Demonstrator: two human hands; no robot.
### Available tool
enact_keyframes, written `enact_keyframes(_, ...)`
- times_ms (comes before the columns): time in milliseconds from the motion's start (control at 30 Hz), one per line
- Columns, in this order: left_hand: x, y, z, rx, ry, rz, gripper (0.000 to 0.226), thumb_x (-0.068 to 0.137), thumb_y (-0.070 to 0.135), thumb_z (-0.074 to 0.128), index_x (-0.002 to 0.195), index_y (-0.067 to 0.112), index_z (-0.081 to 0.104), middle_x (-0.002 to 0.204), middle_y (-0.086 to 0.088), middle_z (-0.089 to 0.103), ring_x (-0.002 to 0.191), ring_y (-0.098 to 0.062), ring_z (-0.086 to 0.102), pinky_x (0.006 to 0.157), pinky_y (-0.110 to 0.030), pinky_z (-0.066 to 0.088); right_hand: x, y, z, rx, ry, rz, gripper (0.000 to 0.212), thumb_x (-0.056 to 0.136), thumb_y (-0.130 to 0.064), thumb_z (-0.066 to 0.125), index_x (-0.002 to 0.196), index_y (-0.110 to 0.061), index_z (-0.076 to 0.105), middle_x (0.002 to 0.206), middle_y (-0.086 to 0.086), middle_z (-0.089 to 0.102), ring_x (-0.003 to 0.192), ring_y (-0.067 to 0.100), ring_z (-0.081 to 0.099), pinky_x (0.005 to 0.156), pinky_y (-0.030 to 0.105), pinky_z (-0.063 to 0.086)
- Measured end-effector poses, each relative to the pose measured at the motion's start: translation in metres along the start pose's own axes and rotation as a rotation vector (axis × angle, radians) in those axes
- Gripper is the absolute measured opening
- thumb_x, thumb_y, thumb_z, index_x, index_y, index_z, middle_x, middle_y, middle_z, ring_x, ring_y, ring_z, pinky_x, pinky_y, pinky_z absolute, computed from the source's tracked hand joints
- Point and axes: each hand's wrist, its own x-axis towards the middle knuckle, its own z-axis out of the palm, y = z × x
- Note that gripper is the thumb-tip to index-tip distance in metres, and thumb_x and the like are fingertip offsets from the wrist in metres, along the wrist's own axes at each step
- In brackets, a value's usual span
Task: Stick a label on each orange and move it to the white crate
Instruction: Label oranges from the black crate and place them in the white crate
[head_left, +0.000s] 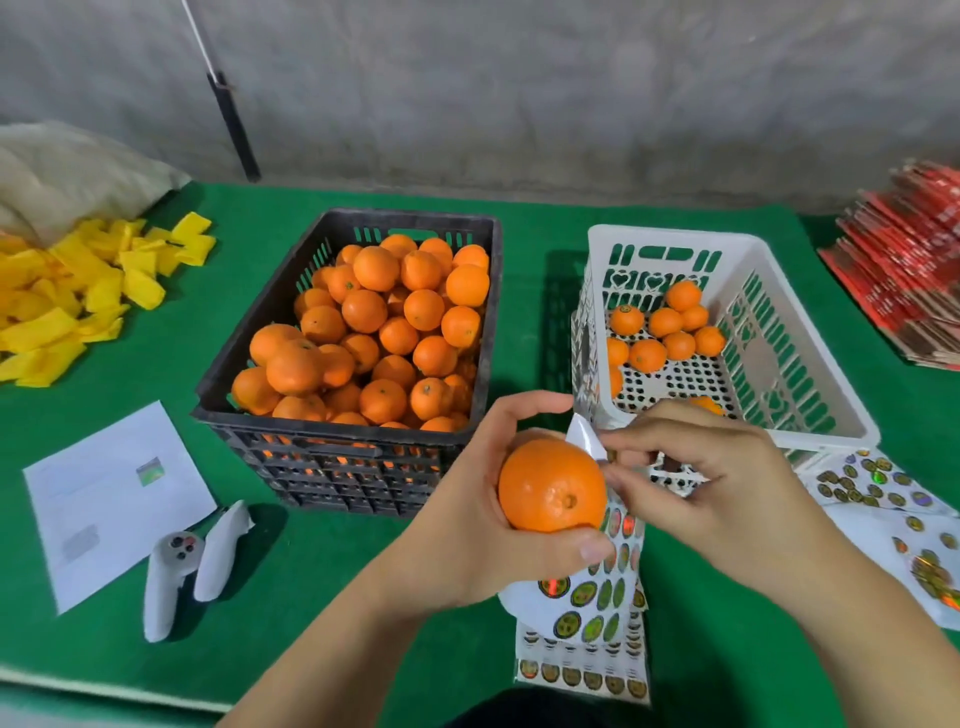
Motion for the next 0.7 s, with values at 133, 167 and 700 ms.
enact_keyframes(133, 0.0, 0.002, 0.002, 0.037, -0.013, 0.01, 0.095, 0.072, 0.025, 0.093, 0.148, 0.036, 0.038, 0.125, 0.003, 0.064, 0.106, -0.024, 0.072, 0.081, -0.027, 0.059, 0.001, 0.0, -0.008, 0.011, -0.074, -0.005, 0.014, 0.09, -0.017, 0.079, 0.103, -0.014, 0.082, 0.077, -0.002, 0.063, 0.074, 0.014, 0.063, 0.07, 0.028, 0.052)
enact_keyframes(167, 0.0, 0.003, 0.003, 0.041, -0.015, 0.012, 0.095, 0.072, 0.026, 0.093, 0.149, 0.036, 0.037, 0.125, 0.004, 0.064, 0.106, -0.024, 0.071, 0.081, -0.027, 0.059, 0.001, 0.0, -0.008, 0.01, -0.082, -0.005, 0.01, 0.091, -0.016, 0.078, 0.099, -0.012, 0.083, 0.076, 0.0, 0.063, 0.072, 0.014, 0.062, 0.069, 0.03, 0.052)
enact_keyframes(700, -0.003, 0.014, 0.004, 0.123, -0.078, 0.074, 0.099, 0.072, 0.022, 0.096, 0.151, 0.032, 0.037, 0.131, 0.004, 0.061, 0.116, -0.024, 0.067, 0.087, -0.027, 0.058, -0.004, -0.003, -0.015, 0.437, -0.124, 0.331, 0.014, 0.087, -0.028, 0.075, 0.087, -0.017, 0.084, 0.077, 0.008, 0.066, 0.069, 0.019, 0.061, 0.067, 0.026, 0.048)
